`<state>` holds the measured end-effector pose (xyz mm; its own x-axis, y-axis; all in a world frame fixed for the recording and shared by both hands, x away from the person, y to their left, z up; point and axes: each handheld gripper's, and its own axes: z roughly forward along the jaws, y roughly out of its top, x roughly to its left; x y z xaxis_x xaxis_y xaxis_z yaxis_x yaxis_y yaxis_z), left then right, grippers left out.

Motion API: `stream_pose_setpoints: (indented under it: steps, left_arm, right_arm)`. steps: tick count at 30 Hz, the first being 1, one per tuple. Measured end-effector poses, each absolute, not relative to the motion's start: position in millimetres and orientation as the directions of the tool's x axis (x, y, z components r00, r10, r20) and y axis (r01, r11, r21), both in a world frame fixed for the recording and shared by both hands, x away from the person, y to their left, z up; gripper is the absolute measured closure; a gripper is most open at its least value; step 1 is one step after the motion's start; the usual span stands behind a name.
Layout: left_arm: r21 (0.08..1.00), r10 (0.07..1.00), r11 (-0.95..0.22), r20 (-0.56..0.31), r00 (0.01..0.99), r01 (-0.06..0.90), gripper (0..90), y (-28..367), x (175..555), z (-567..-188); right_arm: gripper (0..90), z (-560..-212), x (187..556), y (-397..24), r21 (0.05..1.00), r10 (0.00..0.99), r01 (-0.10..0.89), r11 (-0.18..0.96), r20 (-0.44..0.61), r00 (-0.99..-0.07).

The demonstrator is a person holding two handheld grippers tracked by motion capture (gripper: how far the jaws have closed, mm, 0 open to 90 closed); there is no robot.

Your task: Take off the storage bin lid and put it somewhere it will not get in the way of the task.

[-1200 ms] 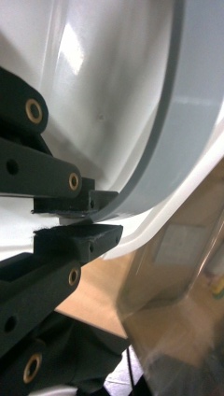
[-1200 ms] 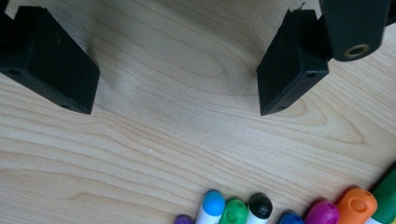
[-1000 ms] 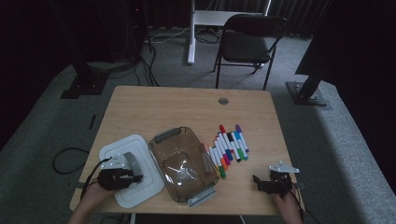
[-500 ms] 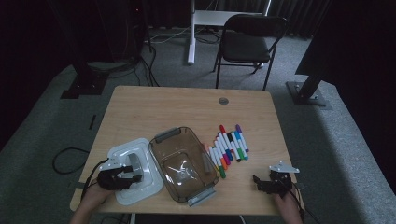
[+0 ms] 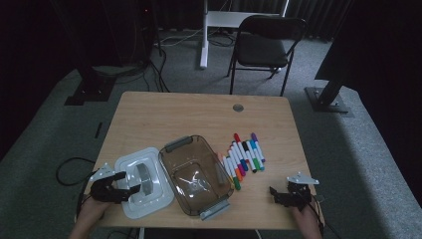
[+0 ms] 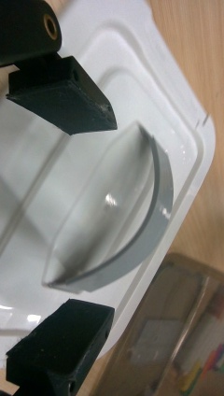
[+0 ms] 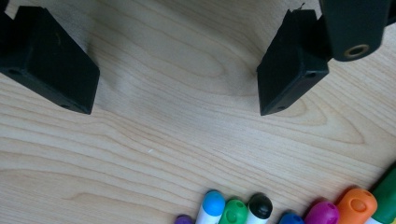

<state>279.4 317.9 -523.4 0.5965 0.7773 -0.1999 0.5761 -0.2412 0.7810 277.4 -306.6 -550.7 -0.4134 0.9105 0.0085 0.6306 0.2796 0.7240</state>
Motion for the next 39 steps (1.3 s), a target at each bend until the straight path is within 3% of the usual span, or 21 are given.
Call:
stream_pose_setpoints:
  steps: [8, 10, 23, 30, 39]
  left_arm:
    - [0.794, 0.828, -0.2, -0.176, 0.532, 0.574, 9.0, 336.4, 270.0, -519.8]
    - [0.781, 0.846, -0.195, -0.172, 0.505, 0.593, 0.3, 339.1, 269.1, -519.9]
    - [0.748, 0.958, -0.145, -0.058, 0.281, 0.647, 0.5, 365.0, 266.5, -532.8]
    - [0.712, 0.966, -0.171, -0.014, 0.257, 0.682, 0.5, 372.6, 269.3, -541.9]
    - [0.685, 0.941, -0.255, 0.012, 0.339, 0.683, 0.6, 368.1, 274.6, -546.2]
  right_arm:
    - [12.7, -550.7, 277.4, -306.6, 0.724, 0.91, 0.631, 0.28, 0.008, -0.414]
    - [12.7, -550.7, 277.4, -306.5, 0.724, 0.91, 0.631, 0.28, 0.008, -0.414]
    - [13.7, -550.6, 277.1, -306.4, 0.725, 0.911, 0.63, 0.278, 0.009, -0.412]
    - [13.9, -550.6, 276.6, -306.3, 0.726, 0.913, 0.63, 0.275, 0.009, -0.409]
    - [13.4, -550.6, 276.8, -306.5, 0.725, 0.914, 0.631, 0.274, 0.008, -0.406]
